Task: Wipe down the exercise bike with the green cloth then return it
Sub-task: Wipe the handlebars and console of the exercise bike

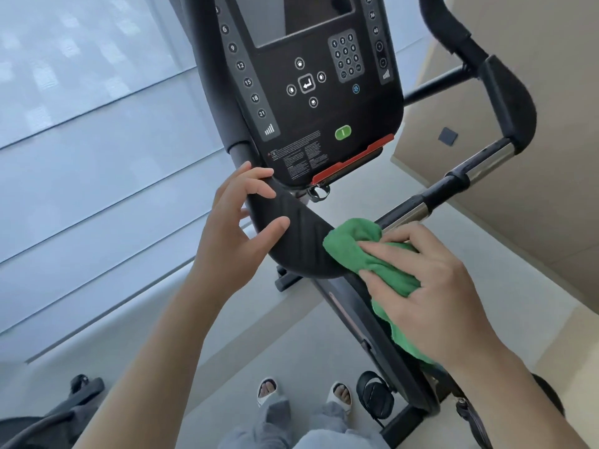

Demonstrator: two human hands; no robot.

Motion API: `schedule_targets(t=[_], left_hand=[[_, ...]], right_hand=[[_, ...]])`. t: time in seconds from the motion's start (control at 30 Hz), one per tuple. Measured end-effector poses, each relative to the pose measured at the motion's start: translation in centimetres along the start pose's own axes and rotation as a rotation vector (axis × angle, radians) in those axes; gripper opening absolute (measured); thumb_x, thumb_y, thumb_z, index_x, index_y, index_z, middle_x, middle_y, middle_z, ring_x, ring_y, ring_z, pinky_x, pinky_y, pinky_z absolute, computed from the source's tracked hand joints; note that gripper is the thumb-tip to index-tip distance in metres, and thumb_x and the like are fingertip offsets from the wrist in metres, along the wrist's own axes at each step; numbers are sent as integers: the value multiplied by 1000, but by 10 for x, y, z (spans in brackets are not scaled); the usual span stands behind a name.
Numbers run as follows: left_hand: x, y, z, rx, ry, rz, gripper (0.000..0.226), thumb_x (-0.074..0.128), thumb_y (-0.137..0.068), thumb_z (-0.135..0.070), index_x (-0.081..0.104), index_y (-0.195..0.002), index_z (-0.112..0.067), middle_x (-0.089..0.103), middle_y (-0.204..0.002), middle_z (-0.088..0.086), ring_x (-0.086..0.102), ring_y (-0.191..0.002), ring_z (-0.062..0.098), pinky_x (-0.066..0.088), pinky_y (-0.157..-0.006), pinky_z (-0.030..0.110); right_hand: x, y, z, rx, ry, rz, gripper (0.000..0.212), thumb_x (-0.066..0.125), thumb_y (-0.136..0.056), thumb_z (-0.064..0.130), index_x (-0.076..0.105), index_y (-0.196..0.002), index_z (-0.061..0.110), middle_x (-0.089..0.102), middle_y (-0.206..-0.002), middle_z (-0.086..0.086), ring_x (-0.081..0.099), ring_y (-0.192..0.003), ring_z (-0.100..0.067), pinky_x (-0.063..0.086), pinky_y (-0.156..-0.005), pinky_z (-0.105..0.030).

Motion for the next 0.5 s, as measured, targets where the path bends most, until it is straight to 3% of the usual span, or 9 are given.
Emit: schedule_targets(t=[0.17, 0.27, 0.4, 0.5], left_hand=[[-1, -1, 3, 19, 14, 12, 23, 74, -96, -16, 57, -107, -26, 57, -146, -22, 30, -153, 2, 46, -103, 25], [-3, -4, 8, 29, 44, 32, 15, 68, -100, -14, 58, -105, -24, 60, -144, -20, 33, -153, 6, 51, -107, 43], [-6, -8, 14, 45, 86, 74, 19, 60, -103, -6, 61, -104, -25, 60, -143, -20, 33, -151, 5, 51, -107, 54], [-8, -9, 15, 79, 90, 85, 21, 61, -102, -4, 62, -105, -24, 61, -141, -20, 35, -150, 6, 47, -111, 54]], right_hand=[[7, -48, 23, -3, -5, -122, 35, 77, -94, 25, 75, -129, 20, 60, -115, 4, 63, -104, -9, 57, -91, -24], [37, -73, 30, 39, 73, -101, 37, 74, -97, 27, 72, -134, 19, 58, -117, 2, 62, -105, -16, 59, -91, -34], [64, -60, 44, 64, 360, -131, 39, 67, -100, 30, 68, -138, 20, 57, -117, -3, 55, -101, -21, 62, -75, -40], [63, -32, 46, 79, 389, -182, 38, 70, -97, 25, 69, -134, 18, 56, -114, -3, 55, -98, -21, 63, -68, -38]])
Point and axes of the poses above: each hand's wrist, its own y-axis away from the middle knuckle, its own x-axis out of the palm, z = x × y, the point moved 10 cm from there along -y, towards the middle knuckle
